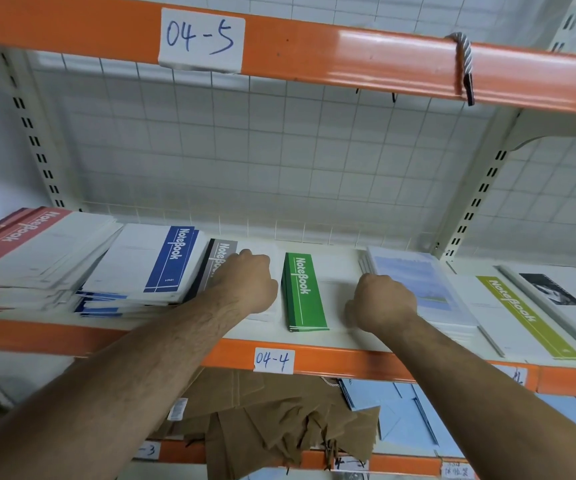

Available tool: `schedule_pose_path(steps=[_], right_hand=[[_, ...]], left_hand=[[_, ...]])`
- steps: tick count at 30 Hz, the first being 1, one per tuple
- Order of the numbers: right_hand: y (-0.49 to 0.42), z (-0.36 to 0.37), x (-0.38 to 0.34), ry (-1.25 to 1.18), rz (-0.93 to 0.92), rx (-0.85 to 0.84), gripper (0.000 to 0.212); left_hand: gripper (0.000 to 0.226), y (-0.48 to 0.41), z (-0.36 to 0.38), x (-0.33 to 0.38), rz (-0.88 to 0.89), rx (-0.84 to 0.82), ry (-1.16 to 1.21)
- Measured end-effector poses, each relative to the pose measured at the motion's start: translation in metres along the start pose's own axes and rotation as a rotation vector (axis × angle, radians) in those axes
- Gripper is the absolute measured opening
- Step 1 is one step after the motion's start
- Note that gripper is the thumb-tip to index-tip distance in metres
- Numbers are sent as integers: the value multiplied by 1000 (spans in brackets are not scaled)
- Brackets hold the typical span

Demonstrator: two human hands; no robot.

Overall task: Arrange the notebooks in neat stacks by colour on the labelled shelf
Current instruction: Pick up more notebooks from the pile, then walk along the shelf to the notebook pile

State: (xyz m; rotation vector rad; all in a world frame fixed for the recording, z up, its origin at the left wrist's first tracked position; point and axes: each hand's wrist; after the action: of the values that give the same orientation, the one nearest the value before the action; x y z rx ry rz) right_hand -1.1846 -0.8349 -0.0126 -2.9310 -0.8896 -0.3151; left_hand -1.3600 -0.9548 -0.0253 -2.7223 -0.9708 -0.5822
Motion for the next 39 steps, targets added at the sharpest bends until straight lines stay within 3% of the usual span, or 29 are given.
schedule_pose_path(steps=[6,13,17,29,39], right_hand=[[3,-6,1,47,-1,-18,9],[5,3,8,93,-93,134,56],[19,2,28,66,-108,31,80],[95,20,167,-36,159,-37,79],[146,59,325,-43,236,-12,79]], left_hand=[[42,1,-2,4,33,-4,-4],[63,2,-5,22,221,-106,20],[68,2,4,44,317,-207,3],[69,35,64,184,618,-336,-12],[69,94,125,335,686,-358,-26]])
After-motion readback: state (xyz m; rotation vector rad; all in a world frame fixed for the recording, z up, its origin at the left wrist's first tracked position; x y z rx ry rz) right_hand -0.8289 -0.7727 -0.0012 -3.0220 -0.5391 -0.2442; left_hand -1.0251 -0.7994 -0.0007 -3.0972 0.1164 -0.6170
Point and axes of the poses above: each hand's wrist, its own y-axis away from the middle knuckle, its own z-axis out of the palm, x = y × z, and after that the axes turned 14 degrees about y, right-handed
